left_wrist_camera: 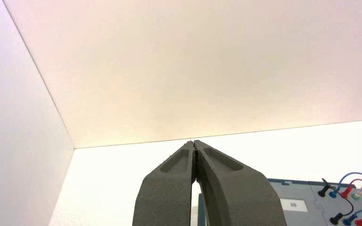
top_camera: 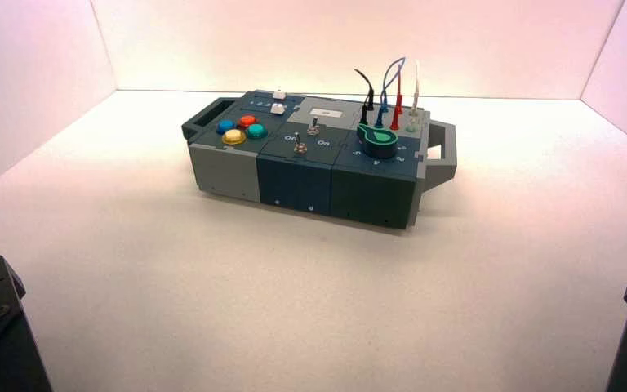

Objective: Open left gripper.

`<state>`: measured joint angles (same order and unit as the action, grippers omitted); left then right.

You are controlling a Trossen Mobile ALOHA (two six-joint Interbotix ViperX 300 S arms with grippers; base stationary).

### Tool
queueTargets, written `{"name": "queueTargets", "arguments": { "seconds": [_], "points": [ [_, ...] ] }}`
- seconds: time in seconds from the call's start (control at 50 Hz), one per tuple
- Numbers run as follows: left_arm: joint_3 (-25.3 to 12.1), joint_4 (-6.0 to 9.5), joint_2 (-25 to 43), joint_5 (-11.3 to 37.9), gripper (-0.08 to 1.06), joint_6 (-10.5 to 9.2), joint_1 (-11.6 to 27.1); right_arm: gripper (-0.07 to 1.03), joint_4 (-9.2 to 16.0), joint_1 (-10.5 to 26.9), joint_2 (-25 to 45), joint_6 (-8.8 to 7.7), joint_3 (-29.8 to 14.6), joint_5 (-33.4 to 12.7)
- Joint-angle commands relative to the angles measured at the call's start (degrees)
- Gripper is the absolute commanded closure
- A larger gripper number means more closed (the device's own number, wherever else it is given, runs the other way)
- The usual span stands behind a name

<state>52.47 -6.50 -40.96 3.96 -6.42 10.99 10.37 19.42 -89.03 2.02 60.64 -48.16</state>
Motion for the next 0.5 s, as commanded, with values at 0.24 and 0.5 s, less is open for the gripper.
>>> {"name": "queueTargets", "arguments": {
  "seconds": [0.24,0.5],
  "points": [
    [-1.7,0.00,-0.2,0.9,1.01,0.00,-0.2,0.99,0.2,-0.1,0.0,0.18,-0.6,0.7],
    [-1.8,0.09,-0.7,1.1,1.01,0.00,-0.2,0.99,0.2,-0.1,-0.1,0.18,-0.6,0.7]
  ]
}}
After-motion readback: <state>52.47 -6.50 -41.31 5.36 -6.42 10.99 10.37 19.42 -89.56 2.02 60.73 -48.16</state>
